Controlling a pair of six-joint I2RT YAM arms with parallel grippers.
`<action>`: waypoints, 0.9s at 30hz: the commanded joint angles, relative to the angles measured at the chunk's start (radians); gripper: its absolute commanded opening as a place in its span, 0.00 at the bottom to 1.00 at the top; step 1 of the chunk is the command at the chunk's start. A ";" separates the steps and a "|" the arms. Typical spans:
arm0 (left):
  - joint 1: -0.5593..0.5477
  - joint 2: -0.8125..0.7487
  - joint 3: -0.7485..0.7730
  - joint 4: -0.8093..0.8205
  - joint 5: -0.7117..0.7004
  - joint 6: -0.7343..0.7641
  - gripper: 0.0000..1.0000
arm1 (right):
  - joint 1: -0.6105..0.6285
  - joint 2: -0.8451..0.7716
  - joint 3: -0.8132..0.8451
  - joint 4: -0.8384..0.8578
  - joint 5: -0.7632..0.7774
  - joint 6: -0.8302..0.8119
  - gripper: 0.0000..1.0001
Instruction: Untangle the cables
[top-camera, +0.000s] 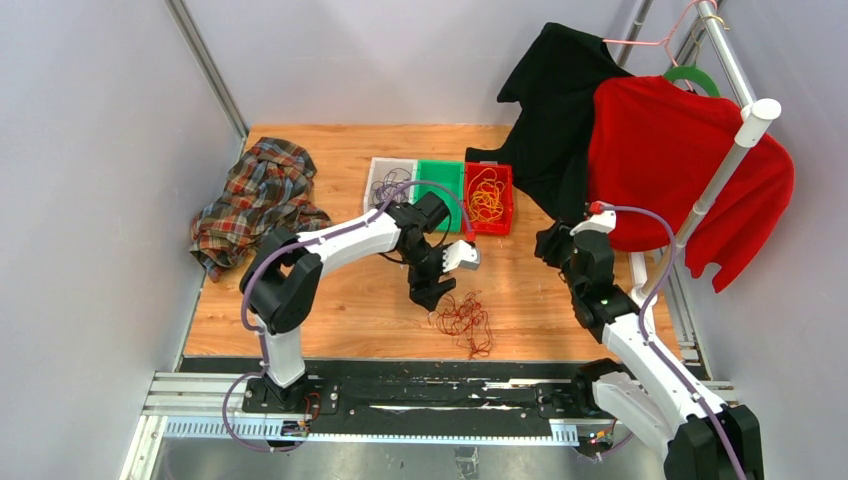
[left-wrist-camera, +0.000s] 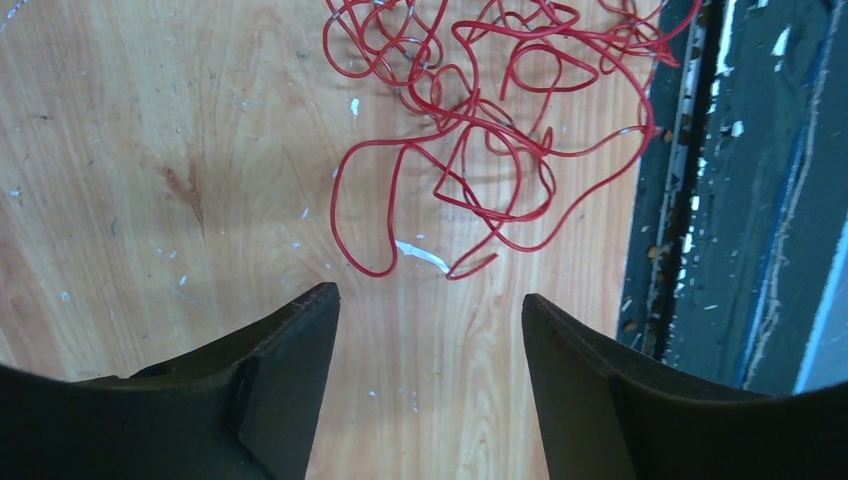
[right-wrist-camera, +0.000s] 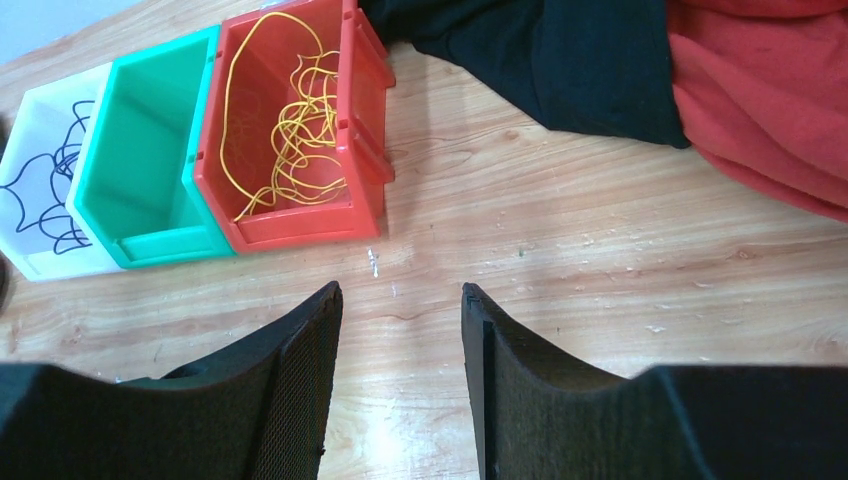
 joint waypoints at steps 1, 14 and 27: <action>-0.028 0.041 0.003 0.058 0.000 0.076 0.70 | -0.011 -0.015 -0.015 -0.014 -0.026 0.020 0.48; -0.079 0.126 0.024 0.139 -0.088 0.129 0.39 | -0.012 -0.022 -0.031 -0.014 -0.046 0.033 0.47; -0.064 -0.130 0.174 -0.103 -0.148 0.085 0.01 | -0.008 -0.014 -0.029 0.060 -0.203 0.040 0.46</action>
